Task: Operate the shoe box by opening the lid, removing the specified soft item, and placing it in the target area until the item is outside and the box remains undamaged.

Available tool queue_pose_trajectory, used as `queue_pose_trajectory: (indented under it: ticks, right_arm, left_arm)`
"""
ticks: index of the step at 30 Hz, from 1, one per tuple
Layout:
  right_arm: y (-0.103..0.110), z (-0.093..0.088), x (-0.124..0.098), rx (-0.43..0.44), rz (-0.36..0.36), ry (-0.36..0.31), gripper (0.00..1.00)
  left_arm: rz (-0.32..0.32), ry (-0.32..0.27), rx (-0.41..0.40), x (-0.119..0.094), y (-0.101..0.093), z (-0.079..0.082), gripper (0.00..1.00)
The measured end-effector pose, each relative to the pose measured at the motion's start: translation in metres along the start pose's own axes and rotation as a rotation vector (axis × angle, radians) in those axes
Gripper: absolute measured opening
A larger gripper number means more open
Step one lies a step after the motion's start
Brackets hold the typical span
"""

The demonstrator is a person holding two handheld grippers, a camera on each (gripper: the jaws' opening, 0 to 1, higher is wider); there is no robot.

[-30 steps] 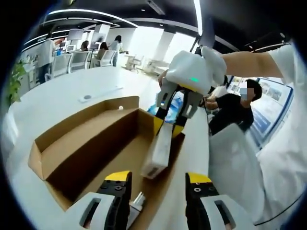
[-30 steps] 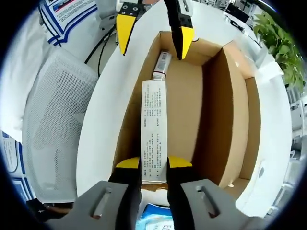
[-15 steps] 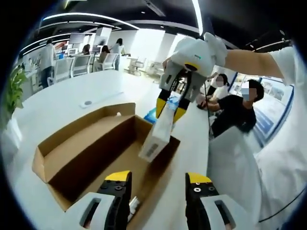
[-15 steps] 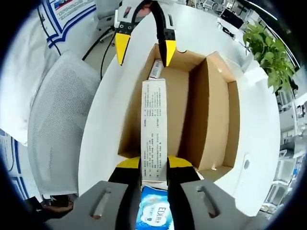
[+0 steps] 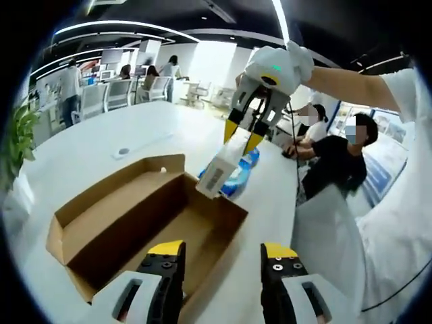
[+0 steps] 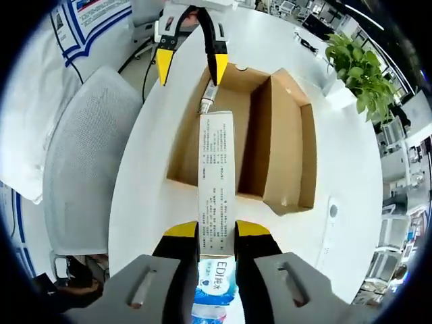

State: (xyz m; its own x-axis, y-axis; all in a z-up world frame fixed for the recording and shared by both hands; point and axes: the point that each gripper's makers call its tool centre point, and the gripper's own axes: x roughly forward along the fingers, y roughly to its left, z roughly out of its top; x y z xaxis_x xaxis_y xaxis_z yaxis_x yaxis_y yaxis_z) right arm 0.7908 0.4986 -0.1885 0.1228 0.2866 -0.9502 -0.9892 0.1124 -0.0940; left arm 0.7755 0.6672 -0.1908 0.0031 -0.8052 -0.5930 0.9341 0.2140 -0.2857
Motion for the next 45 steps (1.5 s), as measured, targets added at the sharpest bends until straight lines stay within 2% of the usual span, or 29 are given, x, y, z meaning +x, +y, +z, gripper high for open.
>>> queue_pose_trajectory:
  ticks: [3, 10, 14, 17, 18, 27, 35, 36, 39, 45]
  right_arm:
    - [-0.002, -0.027, -0.015, 0.029, -0.022, 0.001, 0.16]
    - [-0.008, -0.095, -0.041, 0.079, -0.057, 0.028, 0.16]
    - [-0.007, -0.125, -0.052, 0.097, -0.062, 0.037, 0.17]
    - [-0.006, -0.144, -0.059, 0.109, -0.066, 0.039, 0.17]
    - [-0.001, -0.148, -0.061, 0.116, -0.067, 0.039, 0.17]
    - [0.004, -0.192, -0.069, 0.140, -0.068, 0.034, 0.17]
    - [-0.003, -0.234, -0.072, 0.174, -0.068, 0.022, 0.17]
    - [-0.006, -0.244, -0.073, 0.179, -0.067, 0.022, 0.17]
    - [-0.009, -0.255, -0.073, 0.187, -0.068, 0.025, 0.17]
    - [-0.018, -0.289, -0.072, 0.204, -0.068, 0.030, 0.17]
  left_arm:
    - [0.011, -0.006, -0.008, 0.008, -0.017, 0.009, 0.45]
    - [0.021, 0.003, -0.026, 0.030, -0.040, 0.018, 0.45]
    - [0.021, 0.016, -0.032, 0.044, -0.049, 0.023, 0.45]
    - [0.020, 0.024, -0.031, 0.055, -0.057, 0.030, 0.45]
    - [0.019, 0.025, -0.032, 0.058, -0.058, 0.033, 0.45]
    - [0.023, 0.025, -0.015, 0.084, -0.064, 0.064, 0.45]
    - [0.024, 0.009, -0.017, 0.109, -0.062, 0.090, 0.45]
    - [0.025, 0.007, -0.018, 0.112, -0.062, 0.092, 0.45]
    - [0.027, -0.004, -0.022, 0.121, -0.061, 0.101, 0.45]
    - [0.031, -0.016, -0.032, 0.137, -0.065, 0.114, 0.45]
